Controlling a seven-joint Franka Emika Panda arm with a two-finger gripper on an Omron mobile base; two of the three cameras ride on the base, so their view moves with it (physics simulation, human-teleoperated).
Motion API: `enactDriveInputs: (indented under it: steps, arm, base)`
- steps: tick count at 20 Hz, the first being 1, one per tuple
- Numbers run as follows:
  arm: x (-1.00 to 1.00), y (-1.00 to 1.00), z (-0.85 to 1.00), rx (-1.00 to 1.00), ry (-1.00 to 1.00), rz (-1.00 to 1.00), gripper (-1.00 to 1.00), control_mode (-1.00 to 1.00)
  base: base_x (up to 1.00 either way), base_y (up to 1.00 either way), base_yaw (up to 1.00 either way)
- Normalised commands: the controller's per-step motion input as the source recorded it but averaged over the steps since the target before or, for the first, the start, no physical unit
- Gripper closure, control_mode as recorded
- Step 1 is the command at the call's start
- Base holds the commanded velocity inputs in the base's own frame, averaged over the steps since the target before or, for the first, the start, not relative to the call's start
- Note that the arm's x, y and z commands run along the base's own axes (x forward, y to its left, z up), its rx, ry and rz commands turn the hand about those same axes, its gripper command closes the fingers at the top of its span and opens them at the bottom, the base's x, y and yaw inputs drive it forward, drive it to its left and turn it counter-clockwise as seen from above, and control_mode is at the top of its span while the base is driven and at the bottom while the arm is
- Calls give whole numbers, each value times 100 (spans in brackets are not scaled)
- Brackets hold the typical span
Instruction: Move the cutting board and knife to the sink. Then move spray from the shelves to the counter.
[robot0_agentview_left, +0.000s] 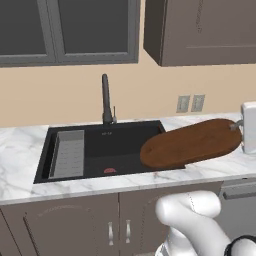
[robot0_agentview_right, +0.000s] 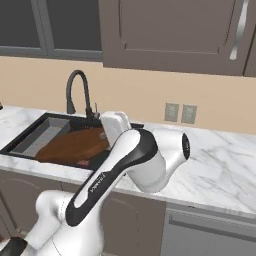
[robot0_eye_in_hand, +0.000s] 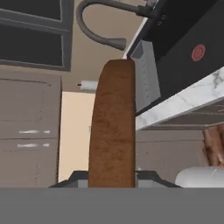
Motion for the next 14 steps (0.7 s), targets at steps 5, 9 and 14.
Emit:
enactDriveInputs:
  steps: [5, 9, 14]
  arm:
    - [100, 0, -37, 0, 12, 11, 100, -100]
    - [100, 0, -50, 0, 8, 9, 100, -100]
    - [100, 20, -62, -1, 1, 7, 100, -100]
  base:
    - [0, 0, 0]
    - [0, 0, 0]
    - [0, 0, 0]
